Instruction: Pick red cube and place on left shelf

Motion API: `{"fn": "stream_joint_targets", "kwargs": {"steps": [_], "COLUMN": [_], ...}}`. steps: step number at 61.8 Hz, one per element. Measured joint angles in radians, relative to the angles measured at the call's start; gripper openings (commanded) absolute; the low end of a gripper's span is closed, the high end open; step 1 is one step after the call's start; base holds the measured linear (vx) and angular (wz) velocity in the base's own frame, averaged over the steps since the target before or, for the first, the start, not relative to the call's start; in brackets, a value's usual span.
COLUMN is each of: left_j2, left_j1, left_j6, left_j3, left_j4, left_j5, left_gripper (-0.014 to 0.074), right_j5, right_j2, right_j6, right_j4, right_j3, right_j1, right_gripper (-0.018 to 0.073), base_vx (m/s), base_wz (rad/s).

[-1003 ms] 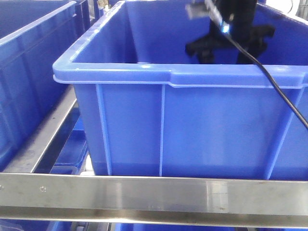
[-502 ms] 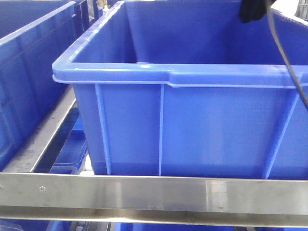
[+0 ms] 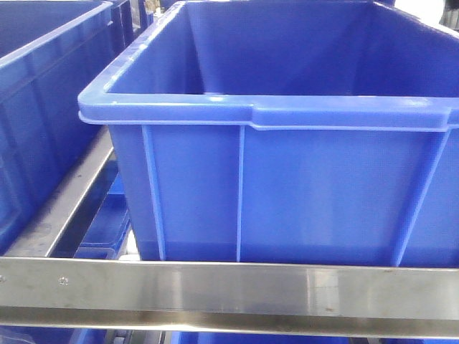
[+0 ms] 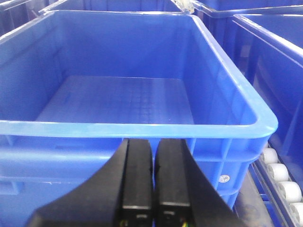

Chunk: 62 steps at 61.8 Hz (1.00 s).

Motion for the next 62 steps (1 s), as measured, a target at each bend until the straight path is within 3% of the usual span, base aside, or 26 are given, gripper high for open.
{"fn": "stream_joint_targets", "kwargs": {"steps": [13, 37, 62], "left_j2": [0.000, 0.000, 0.000], "left_j1": [0.000, 0.000, 0.000], "left_j6": [0.000, 0.000, 0.000], "left_j3": [0.000, 0.000, 0.000], "left_j4": [0.000, 0.000, 0.000], "left_j5": [0.000, 0.000, 0.000], "left_gripper": [0.0102, 0.0102, 0.0102], "right_j5": [-0.094, -0.115, -0.104], "right_j2": [-0.250, -0.638, -0.686], "right_j6": [0.000, 0.000, -0.002], "right_j4": [-0.002, -0.002, -0.002], "right_j3": [0.177, 0.351, 0.370], "right_j1": [0.000, 0.000, 0.000], "right_gripper": [0.0116, 0.0116, 0.0116], "base_vx": [0.00, 0.00, 0.00], "base_wz": [0.00, 0.00, 0.00]}}
